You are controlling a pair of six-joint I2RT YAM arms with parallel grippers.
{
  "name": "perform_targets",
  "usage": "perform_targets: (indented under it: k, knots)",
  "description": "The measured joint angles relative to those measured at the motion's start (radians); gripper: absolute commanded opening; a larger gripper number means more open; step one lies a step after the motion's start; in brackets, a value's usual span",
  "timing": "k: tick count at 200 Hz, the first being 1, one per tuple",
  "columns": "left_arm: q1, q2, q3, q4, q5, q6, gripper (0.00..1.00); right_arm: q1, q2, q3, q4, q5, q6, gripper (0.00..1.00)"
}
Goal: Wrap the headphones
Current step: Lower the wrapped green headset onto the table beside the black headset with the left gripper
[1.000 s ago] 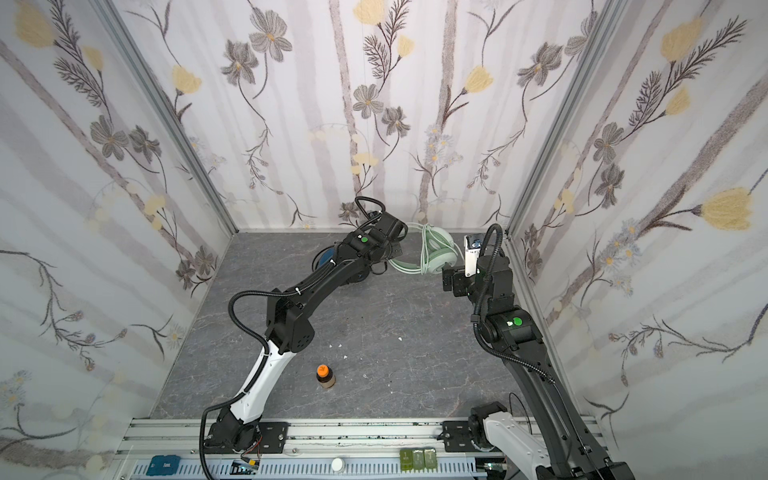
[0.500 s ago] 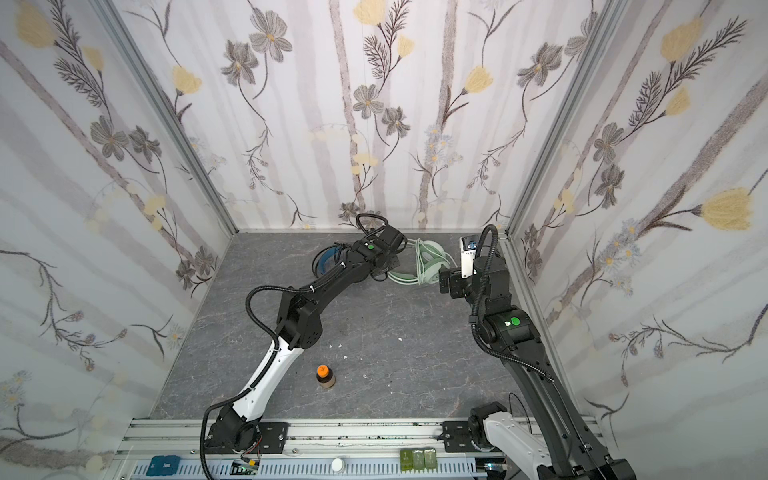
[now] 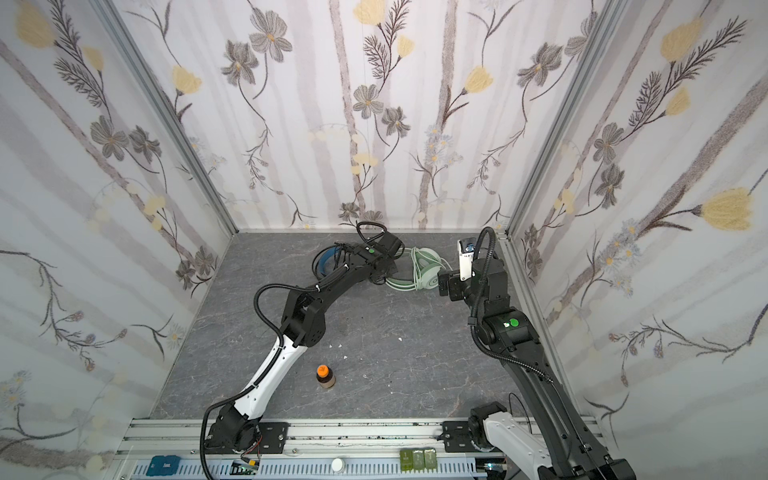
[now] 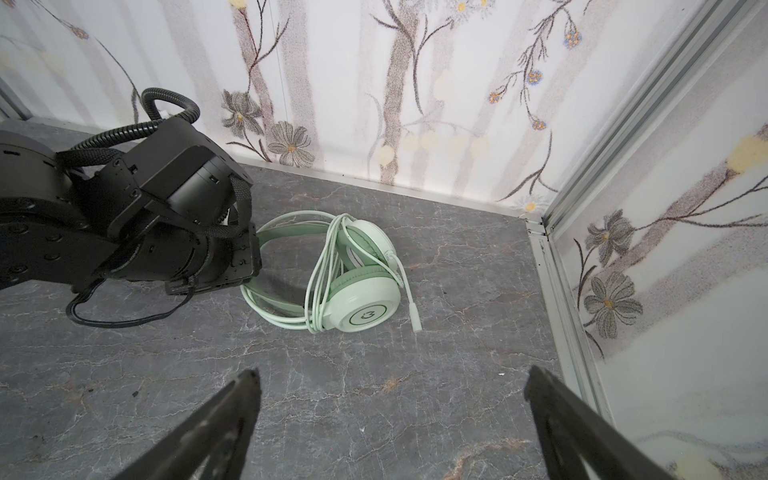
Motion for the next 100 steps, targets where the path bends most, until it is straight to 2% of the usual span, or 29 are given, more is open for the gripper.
perform_targets:
  k: [30,46,67,100]
  knots:
    - [0.002,0.000,0.000,0.005,0.000,0.011,0.37,0.000,-0.003,-0.007,0.001,0.000,-0.005,1.00]
    - [0.002,-0.002,0.000,0.007,0.000,0.027,0.56,0.000,-0.003,-0.010,0.001,0.000,-0.008,1.00]
    - [0.001,-0.011,0.000,0.009,0.000,0.030,0.72,0.000,-0.004,-0.010,0.001,0.000,-0.015,1.00]
    - [-0.006,-0.037,-0.006,0.014,0.002,0.055,0.85,0.001,-0.005,-0.010,0.001,0.000,-0.015,1.00]
